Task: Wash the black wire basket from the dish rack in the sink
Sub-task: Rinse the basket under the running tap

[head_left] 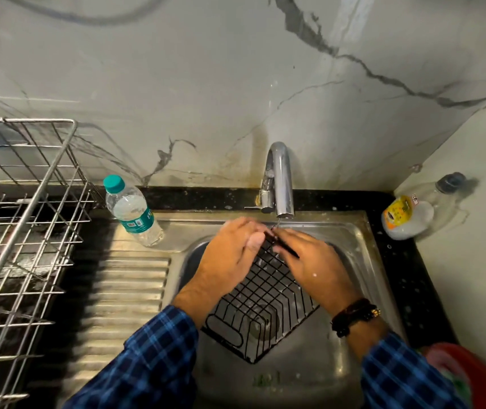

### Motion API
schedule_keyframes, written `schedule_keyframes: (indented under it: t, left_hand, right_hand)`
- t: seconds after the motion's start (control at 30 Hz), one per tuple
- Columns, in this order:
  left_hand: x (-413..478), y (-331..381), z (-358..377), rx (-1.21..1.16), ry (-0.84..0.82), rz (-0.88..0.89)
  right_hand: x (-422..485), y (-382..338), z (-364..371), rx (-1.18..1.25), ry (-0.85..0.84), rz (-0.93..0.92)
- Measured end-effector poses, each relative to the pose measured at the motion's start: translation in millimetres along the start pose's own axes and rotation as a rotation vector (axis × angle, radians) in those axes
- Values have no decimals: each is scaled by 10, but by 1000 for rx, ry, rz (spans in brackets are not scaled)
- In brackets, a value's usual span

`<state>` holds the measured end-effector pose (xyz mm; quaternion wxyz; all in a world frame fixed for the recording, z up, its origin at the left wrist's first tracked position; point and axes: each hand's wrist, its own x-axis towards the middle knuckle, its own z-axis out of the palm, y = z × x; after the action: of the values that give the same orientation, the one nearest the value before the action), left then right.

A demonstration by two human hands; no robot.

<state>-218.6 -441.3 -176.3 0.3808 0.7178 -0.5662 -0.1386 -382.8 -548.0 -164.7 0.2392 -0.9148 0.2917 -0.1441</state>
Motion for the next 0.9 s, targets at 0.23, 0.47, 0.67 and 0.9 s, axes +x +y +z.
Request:
schedule_keyframes:
  t: [0.23,0.47,0.67,0.9]
  left_hand:
    - [-81,30,126,-38,-72,-27]
    - [-152,174,94,-138,117,-11]
    - [-300,214,190,-576,227,-221]
    - [-298,2,103,-890,-167,-665]
  right_hand:
    - [-57,11,22,5,33,14]
    - [-152,407,-38,25,106,59]
    - [-151,315,-42,1004,188,620]
    - [-99,129,-54,1318,-18,761]
